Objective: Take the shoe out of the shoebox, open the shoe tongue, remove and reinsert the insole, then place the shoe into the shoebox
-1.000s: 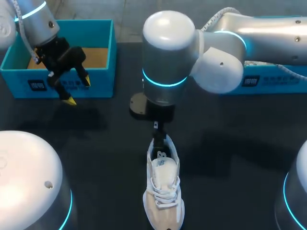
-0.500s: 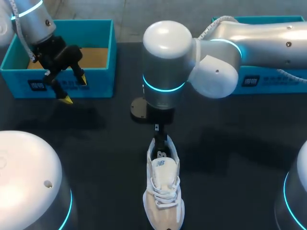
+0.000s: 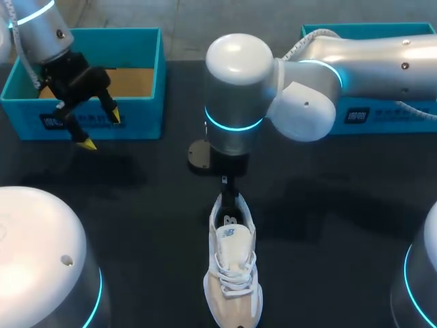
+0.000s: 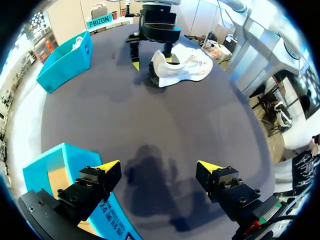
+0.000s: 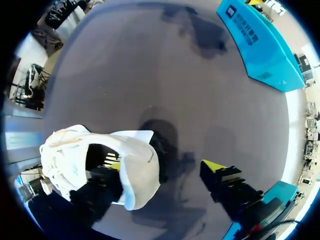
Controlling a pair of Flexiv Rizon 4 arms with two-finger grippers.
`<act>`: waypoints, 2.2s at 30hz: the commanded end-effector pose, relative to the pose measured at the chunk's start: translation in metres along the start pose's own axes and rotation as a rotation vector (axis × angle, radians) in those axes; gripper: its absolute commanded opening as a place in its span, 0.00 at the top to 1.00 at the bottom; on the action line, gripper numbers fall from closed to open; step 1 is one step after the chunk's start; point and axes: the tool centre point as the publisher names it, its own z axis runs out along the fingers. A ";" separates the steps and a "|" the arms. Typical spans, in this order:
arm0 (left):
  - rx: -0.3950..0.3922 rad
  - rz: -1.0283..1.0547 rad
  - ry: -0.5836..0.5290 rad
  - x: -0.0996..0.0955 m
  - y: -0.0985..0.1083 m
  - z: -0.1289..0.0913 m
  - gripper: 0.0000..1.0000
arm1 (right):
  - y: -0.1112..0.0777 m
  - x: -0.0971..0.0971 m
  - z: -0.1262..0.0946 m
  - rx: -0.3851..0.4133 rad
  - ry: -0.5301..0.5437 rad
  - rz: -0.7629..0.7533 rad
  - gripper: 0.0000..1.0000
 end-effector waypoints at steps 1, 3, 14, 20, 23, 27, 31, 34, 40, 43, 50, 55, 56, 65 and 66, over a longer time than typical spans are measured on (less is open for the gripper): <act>-0.005 0.004 -0.002 0.002 0.001 -0.002 0.00 | 0.000 -0.003 0.005 -0.001 0.007 -0.003 0.52; -0.007 0.007 -0.004 0.002 0.001 -0.002 0.00 | -0.001 -0.003 0.008 0.002 0.011 -0.004 0.55; -0.012 0.014 -0.005 0.001 0.001 -0.002 0.00 | -0.007 0.008 0.012 0.004 0.024 -0.001 0.23; -0.014 0.018 0.000 0.000 0.000 -0.001 0.00 | -0.008 0.008 0.016 0.007 0.037 0.008 0.47; -0.015 0.019 0.001 0.000 0.000 -0.001 0.00 | -0.008 0.007 0.020 0.010 0.048 0.008 0.62; -0.014 0.018 0.000 0.000 0.000 -0.001 0.00 | -0.007 0.006 0.021 0.011 0.054 0.007 1.00; -0.013 0.021 -0.001 0.001 0.000 -0.001 0.00 | -0.006 0.008 0.019 0.015 0.052 0.011 1.00; -0.013 0.026 -0.001 0.001 0.000 -0.001 0.00 | -0.005 0.009 0.014 0.021 0.044 0.027 1.00; -0.029 0.006 -0.002 -0.001 0.001 -0.004 0.00 | -0.010 0.004 -0.004 0.033 0.038 0.119 1.00; -0.042 -0.022 -0.001 0.000 0.002 -0.007 0.00 | -0.015 0.000 -0.016 0.036 0.017 0.146 1.00; -0.068 -0.110 0.016 0.002 0.009 -0.015 0.00 | -0.029 -0.011 -0.046 0.064 -0.021 0.212 1.00; -0.055 -0.217 0.011 0.004 0.017 -0.021 0.00 | -0.038 -0.018 -0.063 0.075 -0.041 0.271 1.00; -0.053 -0.245 0.010 0.005 0.018 -0.022 0.00 | -0.039 -0.019 -0.066 0.071 -0.046 0.281 1.00; -0.138 -0.532 -0.004 0.010 0.033 -0.031 0.00 | -0.048 -0.026 -0.091 0.058 -0.048 0.403 1.00; -0.138 -0.532 -0.004 0.010 0.033 -0.031 0.00 | -0.049 -0.026 -0.093 0.056 -0.042 0.419 1.00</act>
